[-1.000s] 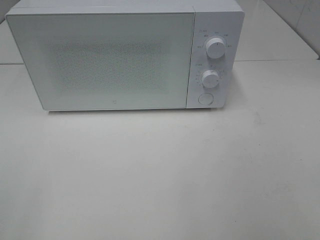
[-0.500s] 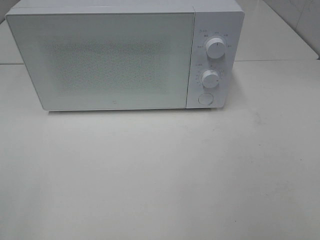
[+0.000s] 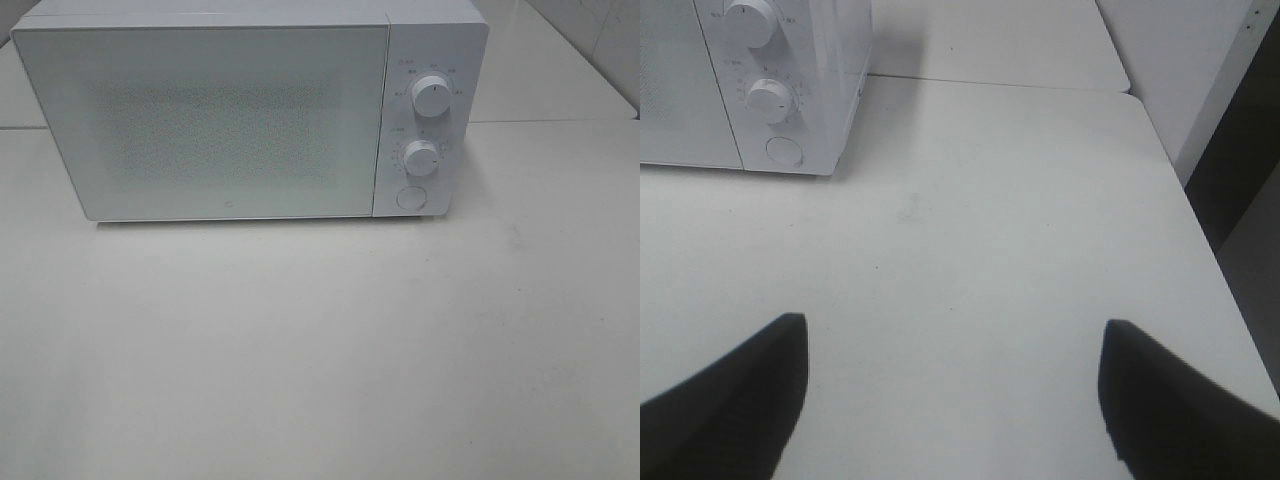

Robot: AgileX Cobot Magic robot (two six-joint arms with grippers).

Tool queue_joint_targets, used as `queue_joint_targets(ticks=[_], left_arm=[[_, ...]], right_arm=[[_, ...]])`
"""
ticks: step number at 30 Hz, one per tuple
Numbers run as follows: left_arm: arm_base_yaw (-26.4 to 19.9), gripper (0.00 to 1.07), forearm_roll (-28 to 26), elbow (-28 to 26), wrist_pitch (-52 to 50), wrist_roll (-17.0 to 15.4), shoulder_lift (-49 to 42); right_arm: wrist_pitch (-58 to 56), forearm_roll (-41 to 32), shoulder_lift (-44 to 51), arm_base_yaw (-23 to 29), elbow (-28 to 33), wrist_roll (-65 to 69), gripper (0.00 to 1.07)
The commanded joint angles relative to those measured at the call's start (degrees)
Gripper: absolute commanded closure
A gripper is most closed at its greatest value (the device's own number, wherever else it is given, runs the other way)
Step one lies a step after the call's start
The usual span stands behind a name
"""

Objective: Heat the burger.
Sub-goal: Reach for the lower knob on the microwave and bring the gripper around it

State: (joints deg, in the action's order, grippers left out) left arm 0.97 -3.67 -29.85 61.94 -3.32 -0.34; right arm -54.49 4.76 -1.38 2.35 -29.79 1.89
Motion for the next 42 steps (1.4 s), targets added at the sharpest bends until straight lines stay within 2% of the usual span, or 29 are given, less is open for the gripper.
queue_joint_targets(ticks=[1, 12, 17, 19, 28, 30, 42], left_arm=[[-0.06, 0.08, -0.52, 0.17, -0.69, 0.23, -1.38], [-0.06, 0.08, -0.52, 0.17, -0.69, 0.23, -1.38], [-0.06, 0.08, -0.52, 0.17, -0.69, 0.23, -1.38], [-0.06, 0.08, -0.52, 0.17, -0.69, 0.17, -1.38], [-0.06, 0.08, -0.52, 0.17, -0.69, 0.17, -1.38], [-0.06, 0.08, -0.52, 0.17, -0.69, 0.17, -1.38], [-0.06, 0.08, -0.52, 0.17, -0.69, 0.17, -1.38]], right_arm=[[1.89, 0.23, -2.23, -0.40, -0.46, 0.29, 0.31], [15.81, -0.40, -12.66, -0.40, 2.23, 0.29, 0.31], [24.24, -0.40, -17.53, -0.40, 4.53, 0.29, 0.31], [31.40, -0.40, -22.12, -0.40, 5.56, 0.29, 0.31], [42.34, -0.40, -31.40, -0.40, 5.96, 0.29, 0.31], [49.05, -0.46, -37.01, -0.40, 5.96, 0.40, 0.31], [68.47, -0.40, -50.48, -0.40, 5.96, 2.64, 0.31]])
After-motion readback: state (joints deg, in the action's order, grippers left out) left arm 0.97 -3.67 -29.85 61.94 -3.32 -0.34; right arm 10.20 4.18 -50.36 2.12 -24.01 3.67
